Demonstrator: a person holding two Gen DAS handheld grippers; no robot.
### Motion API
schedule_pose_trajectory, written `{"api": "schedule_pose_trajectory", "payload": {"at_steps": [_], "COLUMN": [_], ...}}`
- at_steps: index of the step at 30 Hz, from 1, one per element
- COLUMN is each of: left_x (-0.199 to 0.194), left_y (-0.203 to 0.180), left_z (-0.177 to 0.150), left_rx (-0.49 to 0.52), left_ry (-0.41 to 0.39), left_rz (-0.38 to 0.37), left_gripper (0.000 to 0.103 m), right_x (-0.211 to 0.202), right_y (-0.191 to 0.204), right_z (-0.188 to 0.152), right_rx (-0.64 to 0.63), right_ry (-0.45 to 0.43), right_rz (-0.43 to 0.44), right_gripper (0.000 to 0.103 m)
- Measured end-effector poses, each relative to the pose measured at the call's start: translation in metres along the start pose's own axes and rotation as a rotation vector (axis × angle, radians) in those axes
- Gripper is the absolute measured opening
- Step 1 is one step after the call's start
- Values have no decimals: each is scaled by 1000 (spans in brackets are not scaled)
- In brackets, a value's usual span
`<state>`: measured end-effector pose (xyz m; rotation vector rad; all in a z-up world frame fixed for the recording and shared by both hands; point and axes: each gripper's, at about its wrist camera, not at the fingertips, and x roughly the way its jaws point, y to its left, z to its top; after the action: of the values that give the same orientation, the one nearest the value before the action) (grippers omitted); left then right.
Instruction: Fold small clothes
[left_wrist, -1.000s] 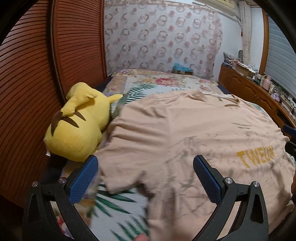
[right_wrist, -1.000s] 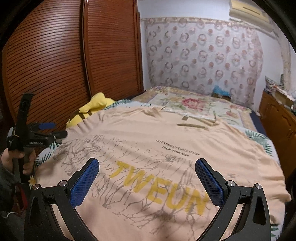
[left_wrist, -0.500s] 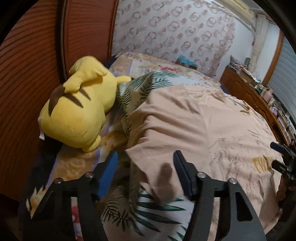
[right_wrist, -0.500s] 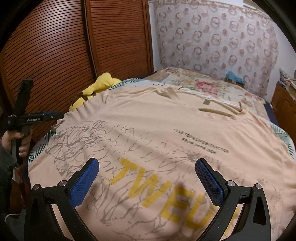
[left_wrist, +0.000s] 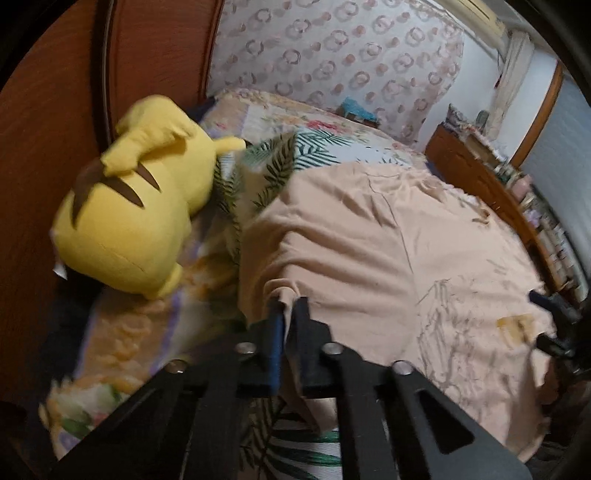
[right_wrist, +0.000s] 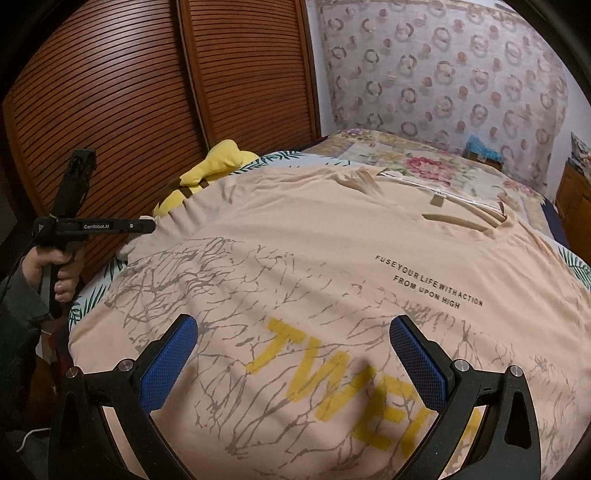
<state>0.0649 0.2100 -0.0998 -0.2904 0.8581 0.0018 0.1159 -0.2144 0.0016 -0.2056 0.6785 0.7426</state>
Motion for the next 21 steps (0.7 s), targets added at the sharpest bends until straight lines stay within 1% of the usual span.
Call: {"api": "schedule_pose_trajectory", "payload": {"at_steps": [3, 7, 11, 14, 17, 19, 21], "left_x": [-13, -30, -41, -43, -38, -35, -34], "left_y": [-11, -32, -67, -100, -134, -154, -166], "left_z": [5, 19, 35, 46, 53, 51, 47], "left_rx": [37, 68, 134, 196, 262, 295, 323], "left_ry": [-47, -102, -136, -145, -131, -121, -117], "left_rz": [15, -36, -91, -135, -182, -201, -199], "left_gripper": [3, 3, 3, 3, 3, 3, 3], "right_x": [1, -9, -18, -24, -29, -33, -34], "right_y": [2, -3, -10, -12, -14, -13, -11], "right_z": [-1, -4, -7, -11, -15, -18, -20], "right_rx": [13, 40, 65, 79, 90, 96, 105], "right_ry": [-13, -35, -62, -83, -102, -116, -125], "right_rz": [-10, -19, -38, -58, -78, -89, -98], "right_gripper": [103, 103, 103, 103, 103, 103, 103]}}
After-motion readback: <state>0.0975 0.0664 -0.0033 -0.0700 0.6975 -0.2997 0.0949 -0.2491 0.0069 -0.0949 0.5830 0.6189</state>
